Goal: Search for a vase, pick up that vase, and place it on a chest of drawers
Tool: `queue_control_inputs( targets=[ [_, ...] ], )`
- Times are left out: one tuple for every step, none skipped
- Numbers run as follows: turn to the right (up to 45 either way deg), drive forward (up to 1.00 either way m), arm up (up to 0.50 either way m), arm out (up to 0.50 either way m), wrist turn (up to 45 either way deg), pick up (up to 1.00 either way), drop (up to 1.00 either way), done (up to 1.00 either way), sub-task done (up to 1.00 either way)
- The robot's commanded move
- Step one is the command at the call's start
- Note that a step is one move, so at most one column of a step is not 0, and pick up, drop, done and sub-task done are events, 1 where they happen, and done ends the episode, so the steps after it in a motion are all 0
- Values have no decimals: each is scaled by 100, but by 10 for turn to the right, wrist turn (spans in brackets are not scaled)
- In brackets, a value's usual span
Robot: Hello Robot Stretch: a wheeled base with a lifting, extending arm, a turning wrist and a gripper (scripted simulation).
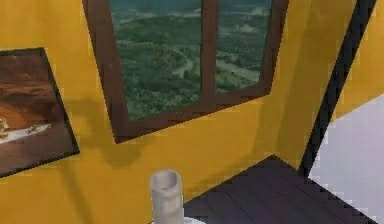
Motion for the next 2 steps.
queue_control_inputs(
  targets=[
    [300, 0, 0, 0, 0, 0, 0, 0, 0],
    [0, 90, 0, 0, 0, 0, 0, 0, 0]
  ],
)
